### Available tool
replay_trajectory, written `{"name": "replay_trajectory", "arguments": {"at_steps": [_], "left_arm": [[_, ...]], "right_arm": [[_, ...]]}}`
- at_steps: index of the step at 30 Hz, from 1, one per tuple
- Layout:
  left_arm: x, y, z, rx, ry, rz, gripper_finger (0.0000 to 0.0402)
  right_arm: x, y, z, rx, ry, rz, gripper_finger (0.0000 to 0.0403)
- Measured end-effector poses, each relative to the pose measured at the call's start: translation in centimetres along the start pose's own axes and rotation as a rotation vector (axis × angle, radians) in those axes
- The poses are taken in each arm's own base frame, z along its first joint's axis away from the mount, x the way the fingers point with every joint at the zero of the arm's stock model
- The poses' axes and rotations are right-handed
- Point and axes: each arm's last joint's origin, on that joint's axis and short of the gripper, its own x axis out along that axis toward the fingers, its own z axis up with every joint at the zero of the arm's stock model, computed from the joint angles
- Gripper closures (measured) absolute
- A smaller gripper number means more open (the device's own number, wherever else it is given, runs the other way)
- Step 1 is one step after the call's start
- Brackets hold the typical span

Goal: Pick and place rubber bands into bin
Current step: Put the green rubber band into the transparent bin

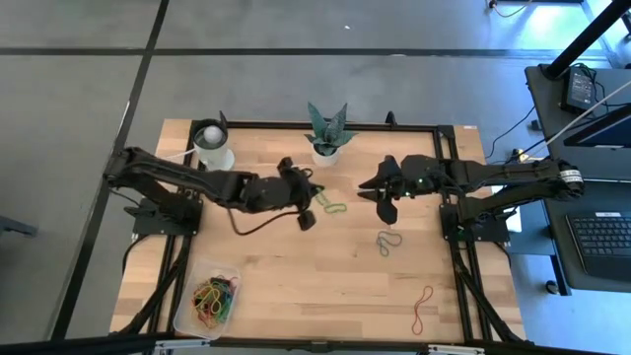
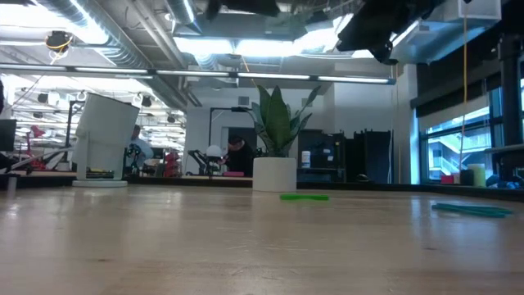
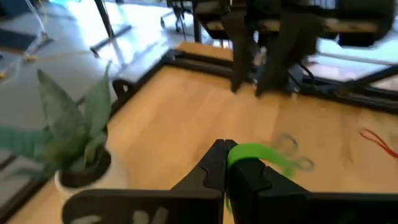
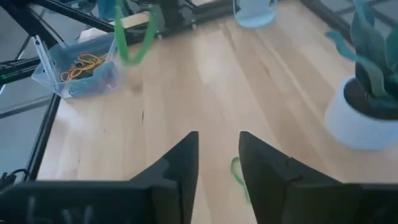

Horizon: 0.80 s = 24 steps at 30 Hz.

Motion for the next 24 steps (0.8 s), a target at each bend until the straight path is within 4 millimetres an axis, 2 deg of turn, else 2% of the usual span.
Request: {"name": "replay_trajectory", "arguments": {"at_steps": [6,12,16,20,22,24], "left_arm": [[-5.1,-1.8,-1.3,-0.029,0.121,-0.072,0.0401],[-9.6,-4.2,-4.7,-0.056,0.336,-0.135,0.0401],[-12.2,-5.4,-7.3,-0.101,0.541,-0.149,0.0400],[-14.7,-6.4,-9.6,-0.116,0.719,-0.143,0.0401],[-15.9,-6.8,-10.5,-0.107,0.792,-0.138,0.0400],[-17.0,-7.0,-11.2,-0.105,0.859,-0.141,0.0399]], "right_arm": [[0.1,0.0,-0.5,0.061,0.038,-0.005,0.0276],[0.5,1.0,-2.0,0.160,0.094,0.024,0.0290],[1.2,2.7,-2.8,0.187,0.125,0.044,0.0316],[2.4,5.1,-3.9,0.212,0.148,0.049,0.0368],[3.0,6.7,-4.3,0.206,0.196,0.054,0.0392],[3.4,8.2,-4.7,0.206,0.282,0.033,0.0395]]}}
